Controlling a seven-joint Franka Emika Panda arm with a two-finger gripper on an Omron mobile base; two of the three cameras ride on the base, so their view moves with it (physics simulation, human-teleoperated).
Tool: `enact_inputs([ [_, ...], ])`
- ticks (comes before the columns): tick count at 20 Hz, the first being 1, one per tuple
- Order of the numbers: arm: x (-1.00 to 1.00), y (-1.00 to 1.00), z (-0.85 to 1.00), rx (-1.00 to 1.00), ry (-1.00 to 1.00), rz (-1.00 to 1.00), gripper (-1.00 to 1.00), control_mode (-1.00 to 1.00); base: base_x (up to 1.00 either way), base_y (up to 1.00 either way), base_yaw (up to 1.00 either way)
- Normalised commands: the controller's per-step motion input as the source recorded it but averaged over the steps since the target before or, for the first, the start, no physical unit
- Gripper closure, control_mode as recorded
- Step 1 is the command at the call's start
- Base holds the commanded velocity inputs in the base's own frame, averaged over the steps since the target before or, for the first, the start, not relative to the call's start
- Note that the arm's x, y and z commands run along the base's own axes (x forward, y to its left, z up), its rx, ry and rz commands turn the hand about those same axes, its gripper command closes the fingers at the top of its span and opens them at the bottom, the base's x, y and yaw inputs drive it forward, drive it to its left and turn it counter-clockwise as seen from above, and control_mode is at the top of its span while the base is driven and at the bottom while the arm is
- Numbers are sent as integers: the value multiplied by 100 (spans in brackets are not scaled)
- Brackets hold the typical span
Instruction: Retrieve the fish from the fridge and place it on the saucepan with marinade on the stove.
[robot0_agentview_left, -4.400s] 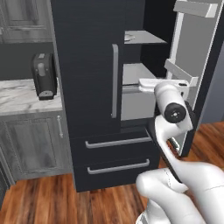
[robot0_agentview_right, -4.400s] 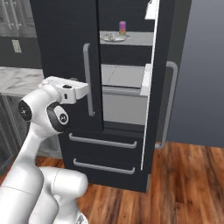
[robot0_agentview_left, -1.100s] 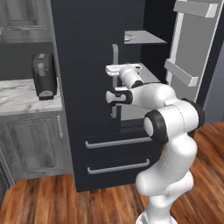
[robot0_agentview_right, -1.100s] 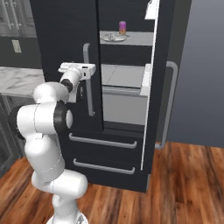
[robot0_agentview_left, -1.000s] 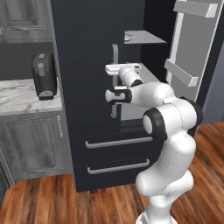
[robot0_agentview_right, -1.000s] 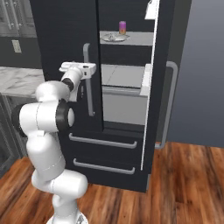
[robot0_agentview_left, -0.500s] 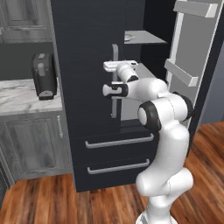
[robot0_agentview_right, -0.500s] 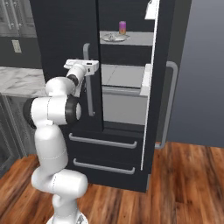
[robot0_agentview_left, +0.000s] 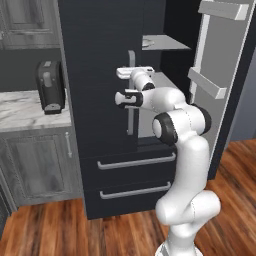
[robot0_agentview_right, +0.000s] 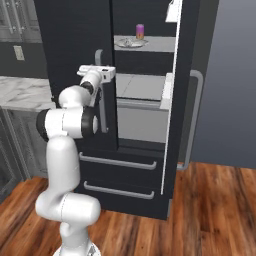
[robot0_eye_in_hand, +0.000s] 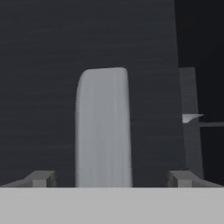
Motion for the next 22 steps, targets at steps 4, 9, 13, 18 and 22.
enact_inputs([
  [4, 32, 0, 0, 0, 0, 0, -100, -100, 0, 0, 0],
  [9, 22, 0, 0, 0, 1, 0, -100, -100, 0, 0, 0],
  [13, 0, 0, 0, 0, 2, 0, 100, -100, 0, 0, 0],
  [18, 0, 0, 0, 0, 0, 0, 100, -100, 0, 0, 0],
  [22, -5, 3, 0, 0, 6, 0, 100, -100, 0, 0, 0],
])
